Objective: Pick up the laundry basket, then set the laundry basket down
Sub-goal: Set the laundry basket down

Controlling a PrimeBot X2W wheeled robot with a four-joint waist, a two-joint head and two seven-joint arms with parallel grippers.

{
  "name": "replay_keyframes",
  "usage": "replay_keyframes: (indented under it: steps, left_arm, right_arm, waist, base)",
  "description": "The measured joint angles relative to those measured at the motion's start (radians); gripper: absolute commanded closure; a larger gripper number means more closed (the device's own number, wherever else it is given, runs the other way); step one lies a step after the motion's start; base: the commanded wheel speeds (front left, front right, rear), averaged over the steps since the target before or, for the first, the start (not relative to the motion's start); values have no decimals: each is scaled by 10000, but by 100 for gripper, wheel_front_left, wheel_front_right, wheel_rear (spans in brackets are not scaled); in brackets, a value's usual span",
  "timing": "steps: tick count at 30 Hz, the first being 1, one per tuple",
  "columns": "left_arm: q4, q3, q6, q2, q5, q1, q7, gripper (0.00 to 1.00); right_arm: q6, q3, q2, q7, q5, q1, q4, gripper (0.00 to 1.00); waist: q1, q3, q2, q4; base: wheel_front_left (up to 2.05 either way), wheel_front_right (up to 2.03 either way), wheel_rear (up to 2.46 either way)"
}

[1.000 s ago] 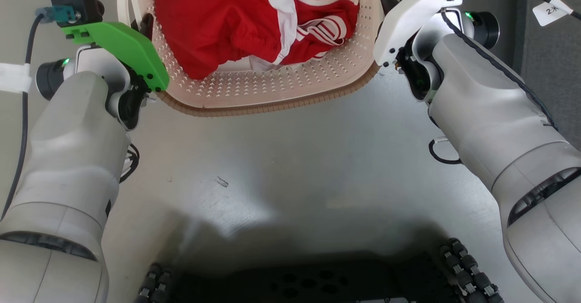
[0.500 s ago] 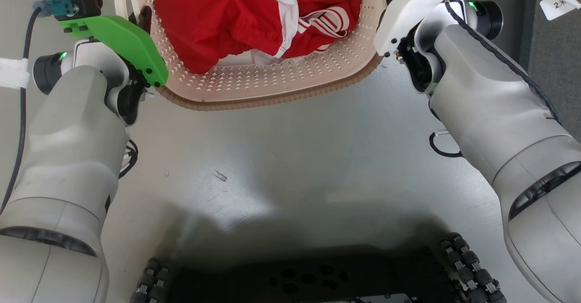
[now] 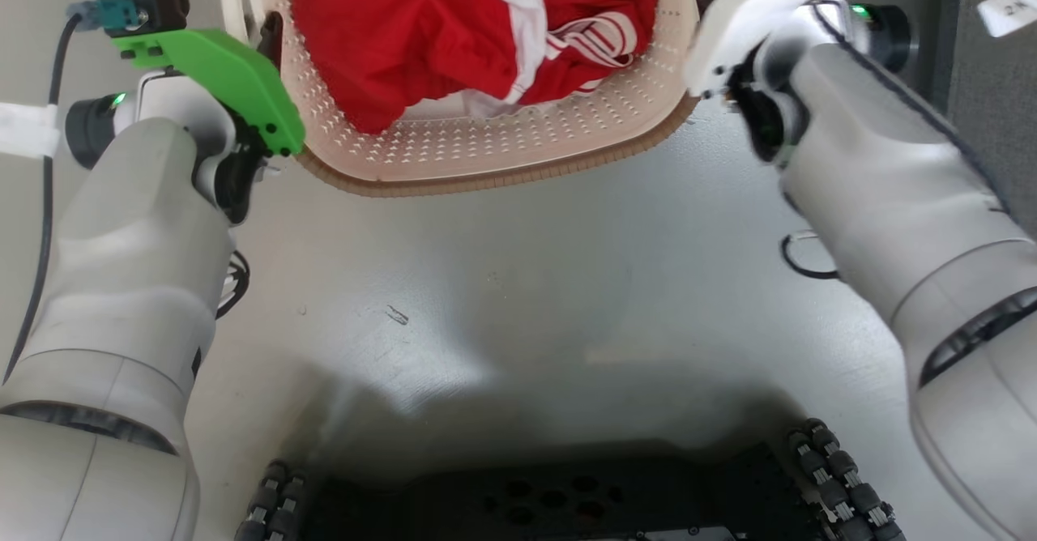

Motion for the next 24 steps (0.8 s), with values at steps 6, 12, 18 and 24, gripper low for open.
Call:
replay_keyframes:
  steps: [6,12,18,24]
  left_arm:
    - [79,-12,0,52,-2,1,-48,0]
    - [125,-12,0,40,-12,3,-127,0]
    - [163,-2,0,23,-52,12,-261,0]
    - [151,-52,-2,10,-63,32,-629,0]
  right_arm:
    - [165,-2,-253,121,36,4,127,0]
    - [428,-33,-261,178,190,62,125,0]
    - [600,-29,-268,224,236,163,128,0]
    - [696,-36,-268,205,274,293,115,0]
  waist:
    - [0,-82,0,38]
    - [0,-272,0,71]
    - [0,-522,0,109]
    - [0,-874,0,151]
  base:
    - [0,0,0]
    - [0,0,0]
    - [0,0,0]
    - [0,0,0]
